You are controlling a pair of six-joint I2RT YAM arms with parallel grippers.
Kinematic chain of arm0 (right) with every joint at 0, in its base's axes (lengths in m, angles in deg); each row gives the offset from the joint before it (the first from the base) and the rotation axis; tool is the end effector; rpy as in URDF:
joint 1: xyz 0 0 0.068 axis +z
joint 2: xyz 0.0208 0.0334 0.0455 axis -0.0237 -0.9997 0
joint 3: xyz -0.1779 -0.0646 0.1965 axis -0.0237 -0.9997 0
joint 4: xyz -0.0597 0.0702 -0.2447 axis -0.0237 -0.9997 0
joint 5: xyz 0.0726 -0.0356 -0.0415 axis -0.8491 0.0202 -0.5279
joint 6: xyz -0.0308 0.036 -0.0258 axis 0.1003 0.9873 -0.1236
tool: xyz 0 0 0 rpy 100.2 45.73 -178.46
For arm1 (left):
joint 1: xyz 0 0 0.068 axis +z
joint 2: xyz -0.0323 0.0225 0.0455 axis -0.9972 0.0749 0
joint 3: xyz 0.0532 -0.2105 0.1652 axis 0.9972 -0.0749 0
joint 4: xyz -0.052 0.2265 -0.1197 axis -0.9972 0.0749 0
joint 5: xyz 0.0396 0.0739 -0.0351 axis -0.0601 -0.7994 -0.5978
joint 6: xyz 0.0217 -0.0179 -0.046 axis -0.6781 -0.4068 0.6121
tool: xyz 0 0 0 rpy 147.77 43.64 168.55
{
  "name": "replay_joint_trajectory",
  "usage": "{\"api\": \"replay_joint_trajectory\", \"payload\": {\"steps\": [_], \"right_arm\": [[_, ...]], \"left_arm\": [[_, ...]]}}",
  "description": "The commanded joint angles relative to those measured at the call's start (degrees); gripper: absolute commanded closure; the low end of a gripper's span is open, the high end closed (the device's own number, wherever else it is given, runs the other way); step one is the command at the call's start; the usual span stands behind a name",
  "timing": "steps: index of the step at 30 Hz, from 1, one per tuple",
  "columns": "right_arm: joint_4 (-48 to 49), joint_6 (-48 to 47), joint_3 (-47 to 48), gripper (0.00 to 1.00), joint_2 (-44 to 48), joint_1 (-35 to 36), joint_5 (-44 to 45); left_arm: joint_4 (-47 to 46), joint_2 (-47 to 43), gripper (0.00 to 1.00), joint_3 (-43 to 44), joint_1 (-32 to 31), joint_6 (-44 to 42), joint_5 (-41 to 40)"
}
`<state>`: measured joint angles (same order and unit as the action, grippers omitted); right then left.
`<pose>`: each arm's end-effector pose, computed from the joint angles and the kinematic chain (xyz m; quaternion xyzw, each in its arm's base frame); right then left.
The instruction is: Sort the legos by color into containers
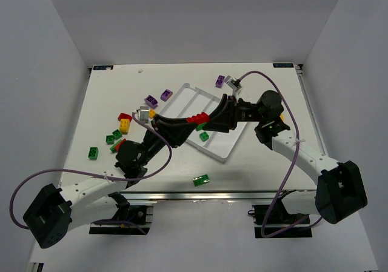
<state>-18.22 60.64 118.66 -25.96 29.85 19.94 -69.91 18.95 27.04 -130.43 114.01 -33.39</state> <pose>0.2330 0.1621 0.3431 -0.3243 0.5728 0.6624 0.3576 0.1496 -0.1542 0.2950 0.0541 0.5381 -0.6102 0.5789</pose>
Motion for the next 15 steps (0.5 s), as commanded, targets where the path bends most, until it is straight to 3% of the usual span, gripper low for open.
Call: {"api": "replay_joint_trajectory", "payload": {"steps": [1,15], "right_arm": [[-0.7,-4.0,0.6,0.78,0.5,-0.1,-0.8],[-12.8,-15.5,-2.3,0.82,4.0,-1.4,-1.2]], "left_arm": [[0.4,-1.4,1.00,0.4,0.1,-2.3,-3.4],[5.5,-1.2,1.00,3.4,5.5,-1.2,-1.8]]}}
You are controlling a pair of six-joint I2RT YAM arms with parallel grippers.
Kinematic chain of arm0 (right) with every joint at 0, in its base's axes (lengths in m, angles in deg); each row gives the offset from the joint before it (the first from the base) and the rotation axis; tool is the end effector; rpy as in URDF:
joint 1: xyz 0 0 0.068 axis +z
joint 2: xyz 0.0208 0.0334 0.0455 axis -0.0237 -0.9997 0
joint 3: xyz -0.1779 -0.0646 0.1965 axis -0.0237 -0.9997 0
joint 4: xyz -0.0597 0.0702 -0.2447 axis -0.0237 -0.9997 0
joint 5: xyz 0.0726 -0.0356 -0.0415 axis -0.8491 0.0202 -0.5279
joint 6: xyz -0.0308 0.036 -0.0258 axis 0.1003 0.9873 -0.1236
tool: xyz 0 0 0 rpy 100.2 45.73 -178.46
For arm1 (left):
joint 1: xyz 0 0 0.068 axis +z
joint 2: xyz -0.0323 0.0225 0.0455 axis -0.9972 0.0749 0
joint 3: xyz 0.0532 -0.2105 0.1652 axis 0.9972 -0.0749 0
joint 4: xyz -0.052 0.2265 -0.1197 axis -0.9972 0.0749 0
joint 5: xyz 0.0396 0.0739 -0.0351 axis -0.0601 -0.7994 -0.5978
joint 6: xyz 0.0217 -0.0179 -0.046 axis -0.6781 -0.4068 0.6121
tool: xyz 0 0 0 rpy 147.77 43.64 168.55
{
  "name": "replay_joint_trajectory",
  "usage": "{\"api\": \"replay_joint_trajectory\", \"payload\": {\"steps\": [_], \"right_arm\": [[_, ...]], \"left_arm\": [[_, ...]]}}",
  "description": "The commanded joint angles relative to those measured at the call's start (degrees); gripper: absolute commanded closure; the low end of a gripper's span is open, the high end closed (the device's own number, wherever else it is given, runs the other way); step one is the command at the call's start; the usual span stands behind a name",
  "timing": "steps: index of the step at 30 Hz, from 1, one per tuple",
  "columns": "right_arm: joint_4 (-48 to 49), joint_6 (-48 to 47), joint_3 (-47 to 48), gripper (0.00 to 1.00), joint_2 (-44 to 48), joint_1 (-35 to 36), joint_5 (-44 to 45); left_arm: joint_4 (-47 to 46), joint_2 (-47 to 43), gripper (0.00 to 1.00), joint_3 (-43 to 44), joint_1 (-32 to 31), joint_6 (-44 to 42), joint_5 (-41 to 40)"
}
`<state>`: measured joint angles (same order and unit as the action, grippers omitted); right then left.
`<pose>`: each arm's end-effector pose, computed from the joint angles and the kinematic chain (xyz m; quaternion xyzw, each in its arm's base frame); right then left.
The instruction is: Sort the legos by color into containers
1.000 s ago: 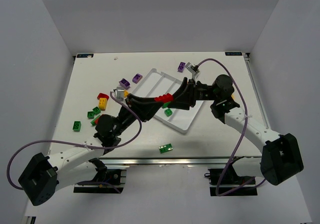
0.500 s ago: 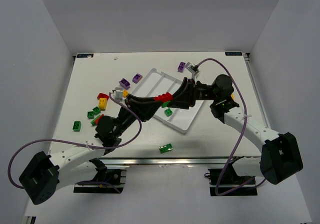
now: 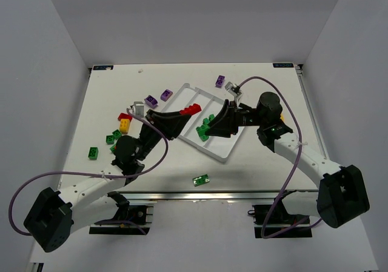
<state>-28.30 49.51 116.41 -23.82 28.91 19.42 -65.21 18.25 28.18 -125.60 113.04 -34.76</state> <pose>0.2296 0.1553 0.3239 -0.3440 0.5972 0.6272 0.3627 0.1643 -0.1418 0.2959 0.0246 0.5605 -0.5673 0.6028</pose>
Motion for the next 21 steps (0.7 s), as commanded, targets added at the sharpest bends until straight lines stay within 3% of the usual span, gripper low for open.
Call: {"api": "replay_joint_trajectory", "payload": {"steps": [1,3,4,8,10,15,21], "right_arm": [[-5.2,-6.6,0.1,0.82,1.9,-0.5,-0.5],[-12.0,-13.0,1.2,0.82,1.8,-0.6,2.1],[-20.6,-22.3,2.9,0.82,1.5,-0.5,5.9],[-35.4,-42.2,6.7,0.82,-1.8,-0.5,21.1],[-36.9,-45.6,8.7,0.84,-4.8,-0.5,27.9],[-35.4,-49.3,12.2,0.87,-12.1,-0.4,35.4],[-36.1,-54.3,18.3,0.85,-22.4,-0.4,41.6]], "left_arm": [[2.2,-0.5,1.00,2.8,0.9,-0.3,-0.4],[5.1,-0.9,1.00,3.4,1.8,-0.7,-1.4],[8.5,-1.2,1.00,3.7,1.9,-1.2,-2.1],[19.5,-3.3,1.00,4.9,2.7,-3.6,-7.0],[26.0,-3.9,1.00,5.7,2.8,-4.9,-9.3],[38.6,-4.1,1.00,9.1,3.0,-5.6,-14.0],[43.6,-2.8,1.00,10.8,3.3,-4.0,-14.7]]}}
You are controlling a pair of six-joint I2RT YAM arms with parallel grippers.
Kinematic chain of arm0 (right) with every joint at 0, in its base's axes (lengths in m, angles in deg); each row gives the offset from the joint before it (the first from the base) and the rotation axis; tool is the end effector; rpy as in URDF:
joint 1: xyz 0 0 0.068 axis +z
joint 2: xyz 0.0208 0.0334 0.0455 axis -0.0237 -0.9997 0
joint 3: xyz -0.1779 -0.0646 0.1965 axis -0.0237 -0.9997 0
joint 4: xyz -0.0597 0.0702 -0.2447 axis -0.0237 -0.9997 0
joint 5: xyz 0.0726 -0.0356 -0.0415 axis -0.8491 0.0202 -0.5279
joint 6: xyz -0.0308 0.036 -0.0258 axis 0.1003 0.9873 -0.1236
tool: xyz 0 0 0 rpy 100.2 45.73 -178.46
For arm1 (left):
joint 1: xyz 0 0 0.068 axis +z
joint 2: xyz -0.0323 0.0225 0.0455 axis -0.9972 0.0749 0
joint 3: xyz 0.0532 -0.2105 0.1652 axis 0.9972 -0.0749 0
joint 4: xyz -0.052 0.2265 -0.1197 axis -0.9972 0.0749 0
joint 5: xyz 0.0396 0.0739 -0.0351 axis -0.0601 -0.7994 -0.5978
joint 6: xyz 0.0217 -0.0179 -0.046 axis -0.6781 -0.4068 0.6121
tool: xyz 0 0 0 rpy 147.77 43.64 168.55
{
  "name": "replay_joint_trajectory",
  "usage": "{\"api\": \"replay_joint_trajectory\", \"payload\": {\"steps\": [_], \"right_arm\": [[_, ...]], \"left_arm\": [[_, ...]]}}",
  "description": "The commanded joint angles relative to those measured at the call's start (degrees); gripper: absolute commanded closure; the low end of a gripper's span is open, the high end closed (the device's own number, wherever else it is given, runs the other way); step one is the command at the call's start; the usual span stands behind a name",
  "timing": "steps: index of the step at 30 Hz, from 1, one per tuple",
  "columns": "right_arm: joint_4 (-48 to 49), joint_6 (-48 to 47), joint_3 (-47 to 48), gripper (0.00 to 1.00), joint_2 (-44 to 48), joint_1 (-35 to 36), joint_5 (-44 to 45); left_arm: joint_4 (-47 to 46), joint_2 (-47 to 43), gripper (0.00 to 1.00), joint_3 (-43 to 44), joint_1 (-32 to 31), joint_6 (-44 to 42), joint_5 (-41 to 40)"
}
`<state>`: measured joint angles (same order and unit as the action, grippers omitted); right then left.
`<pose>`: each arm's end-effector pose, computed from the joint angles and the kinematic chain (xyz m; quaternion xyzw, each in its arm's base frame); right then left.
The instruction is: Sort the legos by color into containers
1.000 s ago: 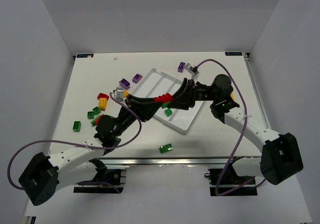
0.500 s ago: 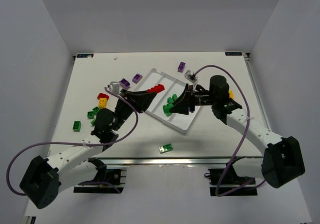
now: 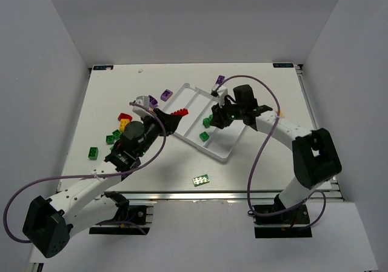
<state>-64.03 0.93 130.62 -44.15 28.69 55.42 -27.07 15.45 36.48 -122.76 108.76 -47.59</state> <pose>0.3098 0.1778 0.2391 -0.3967 0.7774 0.2552 0.4161 0.1819 -0.1317 0.2856 -0.0536 0.7362 -0.3755 0.5605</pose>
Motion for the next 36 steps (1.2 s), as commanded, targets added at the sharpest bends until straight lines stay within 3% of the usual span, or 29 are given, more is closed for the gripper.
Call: {"api": "replay_joint_trajectory", "payload": {"steps": [1,7,13,23,29,34,36], "right_arm": [[0.3,-6.4,4.7,0.84,-3.5,-0.2,7.6],[5.5,-6.5,9.3,0.84,-8.6,-0.6,15.2],[6.4,-5.9,14.5,0.81,-14.2,-1.0,17.2],[6.1,-7.3,16.0,0.49,-19.1,-3.2,17.6],[2.4,-7.1,17.8,0.30,-18.6,-5.6,13.0],[-3.7,-14.0,17.4,0.11,-11.6,-9.7,-4.6],[-3.7,-15.8,15.6,0.11,-8.5,-10.8,-10.8]], "left_arm": [[5.8,0.4,1.00,2.6,0.5,0.9,-1.9],[8.3,2.1,1.00,3.4,0.9,1.4,-0.8],[10.7,4.9,1.00,5.3,2.0,1.2,0.8],[13.2,12.9,1.00,9.8,6.2,1.3,4.2],[13.6,22.9,1.00,17.3,7.8,-0.1,7.2],[13.2,33.8,1.00,26.7,8.0,-6.6,10.4],[13.3,37.3,1.00,30.1,8.0,-9.1,11.2]]}}
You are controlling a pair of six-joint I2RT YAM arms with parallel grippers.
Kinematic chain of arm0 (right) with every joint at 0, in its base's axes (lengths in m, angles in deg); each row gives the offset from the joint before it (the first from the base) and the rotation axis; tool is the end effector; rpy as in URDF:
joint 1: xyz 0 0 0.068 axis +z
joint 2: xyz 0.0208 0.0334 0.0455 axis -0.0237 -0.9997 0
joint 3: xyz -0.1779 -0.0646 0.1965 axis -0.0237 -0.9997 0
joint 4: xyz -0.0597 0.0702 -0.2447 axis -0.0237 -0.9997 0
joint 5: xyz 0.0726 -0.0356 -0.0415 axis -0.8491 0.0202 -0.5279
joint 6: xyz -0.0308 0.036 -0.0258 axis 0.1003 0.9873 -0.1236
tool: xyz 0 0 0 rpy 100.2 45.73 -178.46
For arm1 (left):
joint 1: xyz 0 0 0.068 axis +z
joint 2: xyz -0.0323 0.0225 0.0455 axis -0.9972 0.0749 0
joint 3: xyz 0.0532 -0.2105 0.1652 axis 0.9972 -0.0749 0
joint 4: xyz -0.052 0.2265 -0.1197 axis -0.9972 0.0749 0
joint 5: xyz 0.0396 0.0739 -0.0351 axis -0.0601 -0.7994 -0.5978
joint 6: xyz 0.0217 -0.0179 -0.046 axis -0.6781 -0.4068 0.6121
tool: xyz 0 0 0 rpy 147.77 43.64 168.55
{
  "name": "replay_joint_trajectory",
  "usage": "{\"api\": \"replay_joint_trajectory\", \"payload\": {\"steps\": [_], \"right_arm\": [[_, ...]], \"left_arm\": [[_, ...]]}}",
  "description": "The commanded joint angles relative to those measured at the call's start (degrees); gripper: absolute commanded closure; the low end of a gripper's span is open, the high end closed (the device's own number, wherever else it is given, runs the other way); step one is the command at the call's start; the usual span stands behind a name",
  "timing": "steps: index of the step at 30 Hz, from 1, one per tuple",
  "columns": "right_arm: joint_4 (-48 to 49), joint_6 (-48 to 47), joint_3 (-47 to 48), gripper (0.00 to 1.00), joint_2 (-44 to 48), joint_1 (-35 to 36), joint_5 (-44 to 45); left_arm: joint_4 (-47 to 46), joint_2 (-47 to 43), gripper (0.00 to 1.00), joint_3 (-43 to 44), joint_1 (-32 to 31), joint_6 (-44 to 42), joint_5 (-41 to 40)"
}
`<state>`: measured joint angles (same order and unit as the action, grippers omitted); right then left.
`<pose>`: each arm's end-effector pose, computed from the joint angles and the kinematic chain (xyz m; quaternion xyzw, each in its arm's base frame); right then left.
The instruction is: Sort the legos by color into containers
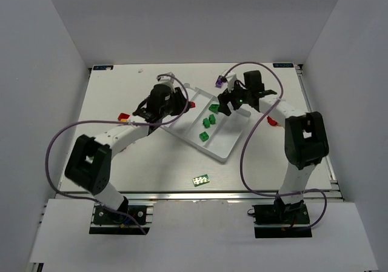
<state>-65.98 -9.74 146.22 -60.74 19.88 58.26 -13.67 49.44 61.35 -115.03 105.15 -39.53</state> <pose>0.4011 0.1492 0.2163 -0.4003 0.7914 0.1628 0.4323 0.3053 -0.1721 0.2551 -0.0396 0.8549 -0.2799 0.4350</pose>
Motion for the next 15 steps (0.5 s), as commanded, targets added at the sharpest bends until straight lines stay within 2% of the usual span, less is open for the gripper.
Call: {"api": "replay_joint_trajectory", "payload": {"steps": [1,3,4,5,6,7,15], "right_arm": [[-1.7,-5.7,-2.1,0.11,11.2,-3.0,-14.9],[-2.1,-7.5,-4.1,0.23,13.9,-3.6,-19.0],[-2.2,-7.7,-5.0,0.34,16.4,-4.2,-19.9],[-4.1,-8.1,-6.3,0.63,17.5,-4.5,-21.1],[-4.8,-8.4,-6.9,0.78,18.6,-5.0,-23.7],[-5.0,-8.3,-9.0,1.00,20.9,-5.3,-24.2],[-1.1,-4.5,-19.7,0.99,33.4,-6.3,-22.0]], "left_arm": [[0.2,5.1,0.99,8.5,0.2,-6.7,3.2],[0.9,10.0,0.99,11.9,0.2,-9.7,3.4],[1.1,11.7,0.99,13.6,0.2,-10.6,3.5],[1.6,13.4,0.98,16.9,0.2,-11.9,3.6],[1.8,16.6,0.97,18.5,0.2,-12.2,4.0],[1.8,17.9,0.97,21.1,0.2,-12.4,4.1],[2.0,29.4,0.92,31.0,0.2,-13.0,4.3]]}}
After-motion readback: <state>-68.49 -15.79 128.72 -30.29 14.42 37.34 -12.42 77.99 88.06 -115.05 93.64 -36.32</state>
